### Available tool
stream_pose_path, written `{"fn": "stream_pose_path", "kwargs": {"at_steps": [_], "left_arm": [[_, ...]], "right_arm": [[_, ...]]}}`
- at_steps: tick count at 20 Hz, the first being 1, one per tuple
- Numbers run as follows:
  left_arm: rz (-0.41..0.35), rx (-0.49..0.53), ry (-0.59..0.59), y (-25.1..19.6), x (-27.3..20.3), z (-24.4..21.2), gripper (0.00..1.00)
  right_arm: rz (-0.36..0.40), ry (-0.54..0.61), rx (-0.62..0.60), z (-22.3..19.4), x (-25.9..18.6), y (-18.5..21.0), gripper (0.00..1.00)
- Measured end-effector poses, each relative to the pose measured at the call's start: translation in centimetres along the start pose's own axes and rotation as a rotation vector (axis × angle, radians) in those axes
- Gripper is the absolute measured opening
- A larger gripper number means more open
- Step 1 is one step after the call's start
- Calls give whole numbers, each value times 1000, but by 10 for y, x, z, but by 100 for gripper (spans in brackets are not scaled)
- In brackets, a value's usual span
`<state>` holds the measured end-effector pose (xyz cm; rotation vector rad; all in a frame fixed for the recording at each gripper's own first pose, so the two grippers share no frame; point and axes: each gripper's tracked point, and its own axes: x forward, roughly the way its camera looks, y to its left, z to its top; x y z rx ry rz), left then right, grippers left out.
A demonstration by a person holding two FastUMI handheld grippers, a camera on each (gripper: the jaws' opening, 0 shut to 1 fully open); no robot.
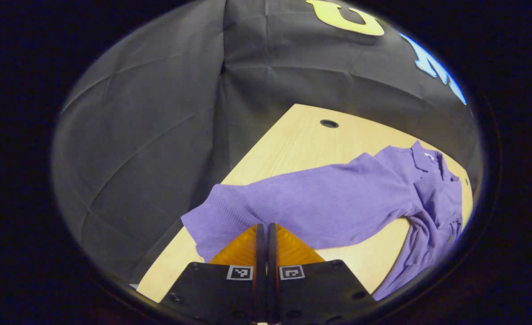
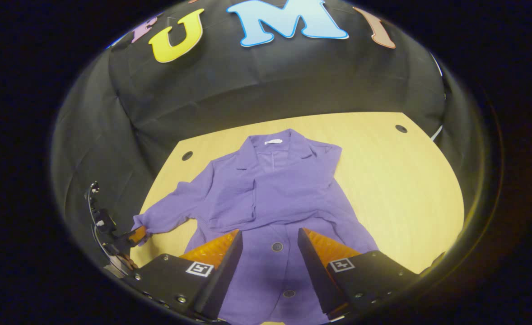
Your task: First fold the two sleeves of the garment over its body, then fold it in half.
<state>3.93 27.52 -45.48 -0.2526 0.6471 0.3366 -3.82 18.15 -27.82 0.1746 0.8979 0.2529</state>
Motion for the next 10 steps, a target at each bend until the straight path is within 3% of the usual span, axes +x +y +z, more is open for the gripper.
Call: {"fn": "stream_pose_path", "kwargs": {"at_steps": [10], "left_arm": [[-140, 73, -109, -103, -12, 69, 7]], "right_arm": [[-22, -25, 74, -4, -10, -34, 78]]}}
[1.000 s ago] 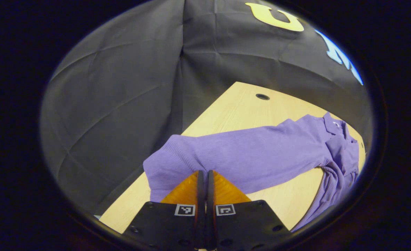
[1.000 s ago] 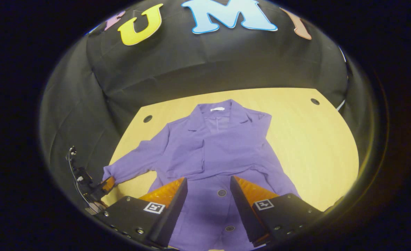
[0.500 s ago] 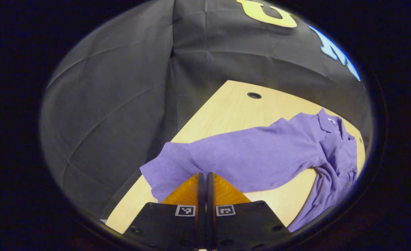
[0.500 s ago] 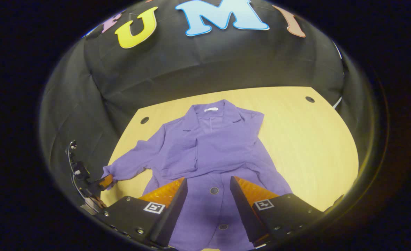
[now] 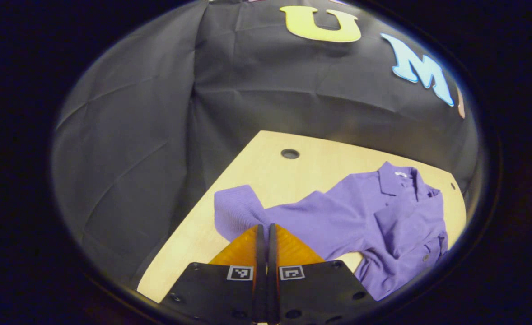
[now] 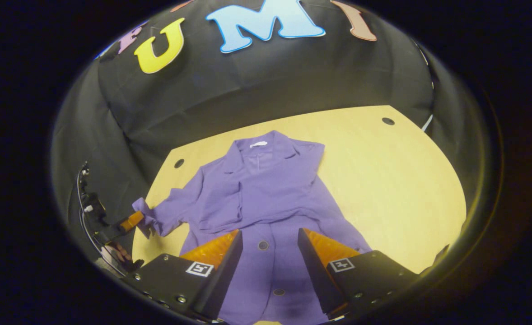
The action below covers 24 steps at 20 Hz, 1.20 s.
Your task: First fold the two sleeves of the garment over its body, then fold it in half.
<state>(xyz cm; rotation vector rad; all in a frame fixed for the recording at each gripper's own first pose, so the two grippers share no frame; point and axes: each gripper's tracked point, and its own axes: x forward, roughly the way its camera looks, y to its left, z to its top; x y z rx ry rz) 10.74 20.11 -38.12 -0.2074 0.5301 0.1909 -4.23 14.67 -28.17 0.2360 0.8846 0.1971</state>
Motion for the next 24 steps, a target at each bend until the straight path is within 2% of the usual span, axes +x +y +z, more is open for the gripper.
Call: {"fn": "stream_pose_path", "kwargs": {"at_steps": [12, 24], "left_arm": [[-212, 131, -41, -167, 12, 38, 7], [-438, 250, -29, -349, 2, 28, 7]], "right_arm": [[-86, 55, 73, -53, -26, -75, 78], [-150, 102, 153, -99, -50, -128, 78]]}}
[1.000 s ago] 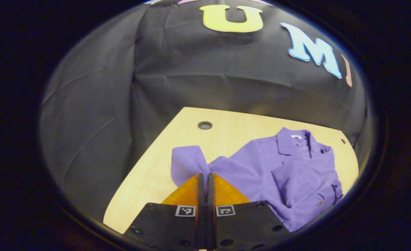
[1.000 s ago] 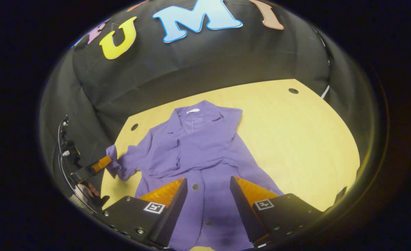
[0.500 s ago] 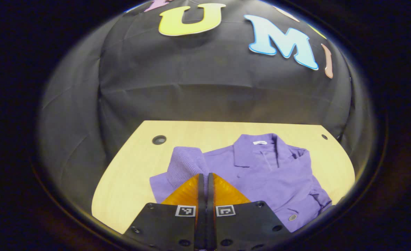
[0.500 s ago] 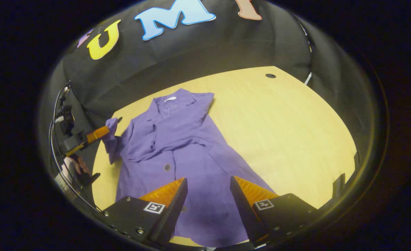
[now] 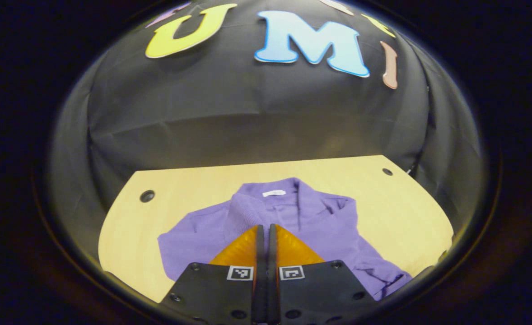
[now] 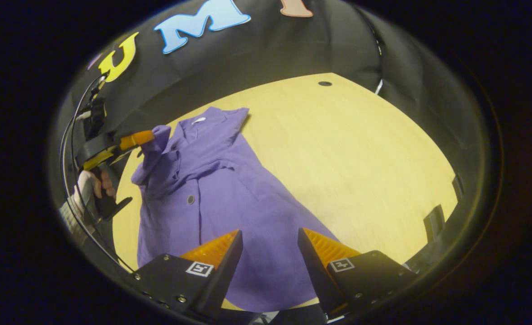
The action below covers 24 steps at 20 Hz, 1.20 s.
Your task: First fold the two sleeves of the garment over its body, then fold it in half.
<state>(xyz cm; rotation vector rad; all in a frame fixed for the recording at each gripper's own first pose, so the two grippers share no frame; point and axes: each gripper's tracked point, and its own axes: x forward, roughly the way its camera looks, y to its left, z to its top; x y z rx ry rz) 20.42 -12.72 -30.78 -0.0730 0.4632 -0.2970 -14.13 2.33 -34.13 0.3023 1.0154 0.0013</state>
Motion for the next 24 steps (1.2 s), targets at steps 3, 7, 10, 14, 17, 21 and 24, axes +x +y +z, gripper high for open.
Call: {"fn": "stream_pose_path", "kwargs": {"at_steps": [3, 7, 10, 14, 17, 21, 24], "left_arm": [[-55, 38, 4, -43, 15, 6, 7], [-96, 58, 23, -88, 32, 2, 7], [-106, 57, 35, -109, 47, -1, 7], [-90, 70, 81, -119, 63, -16, 7], [-133, 37, 123, -131, 68, -29, 8], [-143, 57, 126, -136, 70, -34, 38], [-146, 71, 121, -139, 68, -31, 100]], "right_arm": [[-12, 7, 21, -5, -1, -13, 78], [-29, 29, 46, -15, 2, -28, 78], [-39, 54, 55, -25, 2, -39, 78], [-62, 99, 23, -39, 8, -50, 78], [-68, 134, 6, -47, 13, -51, 78], [-67, 163, -23, -52, 20, -51, 78], [-64, 176, -50, -53, 24, -48, 78]]}}
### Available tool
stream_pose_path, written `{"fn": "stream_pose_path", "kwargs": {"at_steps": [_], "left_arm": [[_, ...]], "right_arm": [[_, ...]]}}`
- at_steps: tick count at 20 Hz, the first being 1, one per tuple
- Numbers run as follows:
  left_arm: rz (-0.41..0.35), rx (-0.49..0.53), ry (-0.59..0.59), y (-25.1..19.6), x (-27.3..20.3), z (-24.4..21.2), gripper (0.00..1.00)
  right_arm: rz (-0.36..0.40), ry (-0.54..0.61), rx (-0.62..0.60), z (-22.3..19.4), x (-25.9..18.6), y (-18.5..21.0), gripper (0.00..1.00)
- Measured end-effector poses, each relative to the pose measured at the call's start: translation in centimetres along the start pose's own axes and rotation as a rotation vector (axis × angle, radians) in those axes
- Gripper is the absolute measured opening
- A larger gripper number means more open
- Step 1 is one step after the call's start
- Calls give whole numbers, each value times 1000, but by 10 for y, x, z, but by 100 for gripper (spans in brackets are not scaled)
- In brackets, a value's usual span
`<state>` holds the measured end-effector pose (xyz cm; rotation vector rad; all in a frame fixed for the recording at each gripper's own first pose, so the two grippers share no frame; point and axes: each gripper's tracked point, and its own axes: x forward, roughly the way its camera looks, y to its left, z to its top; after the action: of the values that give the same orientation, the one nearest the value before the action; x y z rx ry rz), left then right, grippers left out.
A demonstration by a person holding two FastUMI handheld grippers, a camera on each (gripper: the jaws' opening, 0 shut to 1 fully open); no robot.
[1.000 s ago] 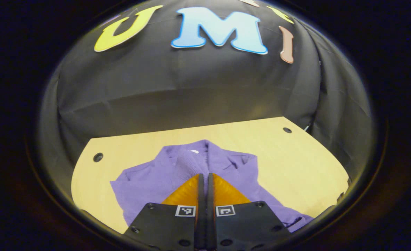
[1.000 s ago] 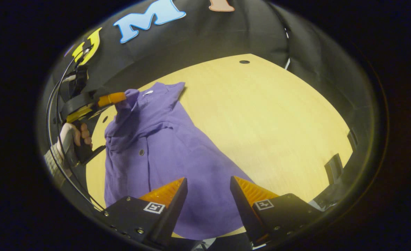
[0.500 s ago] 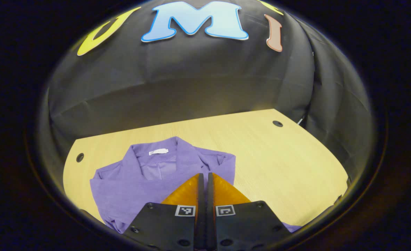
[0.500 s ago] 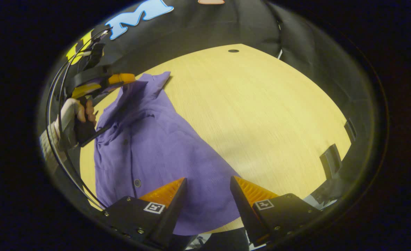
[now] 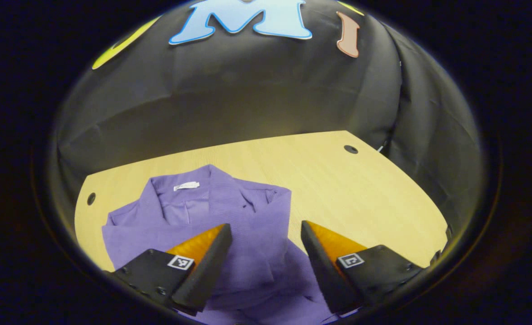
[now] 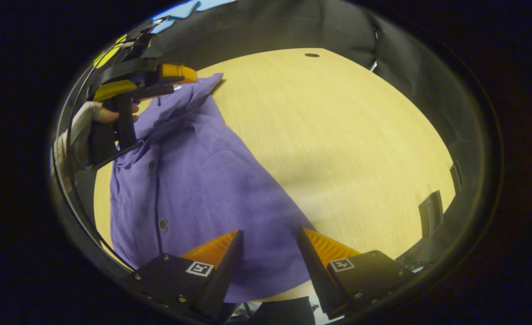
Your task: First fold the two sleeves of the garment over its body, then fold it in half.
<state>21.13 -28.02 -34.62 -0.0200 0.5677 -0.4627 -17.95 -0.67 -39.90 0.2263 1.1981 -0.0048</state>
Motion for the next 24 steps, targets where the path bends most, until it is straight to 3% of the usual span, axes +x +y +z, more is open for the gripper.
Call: {"fn": "stream_pose_path", "kwargs": {"at_steps": [10, 12, 24], "left_arm": [[41, -9, -2, 28, -44, -11, 100], [55, -21, 12, 36, -59, -26, 100], [186, -87, 121, 98, -180, -149, 100]], "right_arm": [[-73, 64, -177, -5, 13, -1, 79], [-75, 78, -205, -7, 14, 0, 84], [-66, 119, -220, -6, 13, 0, 85]]}}
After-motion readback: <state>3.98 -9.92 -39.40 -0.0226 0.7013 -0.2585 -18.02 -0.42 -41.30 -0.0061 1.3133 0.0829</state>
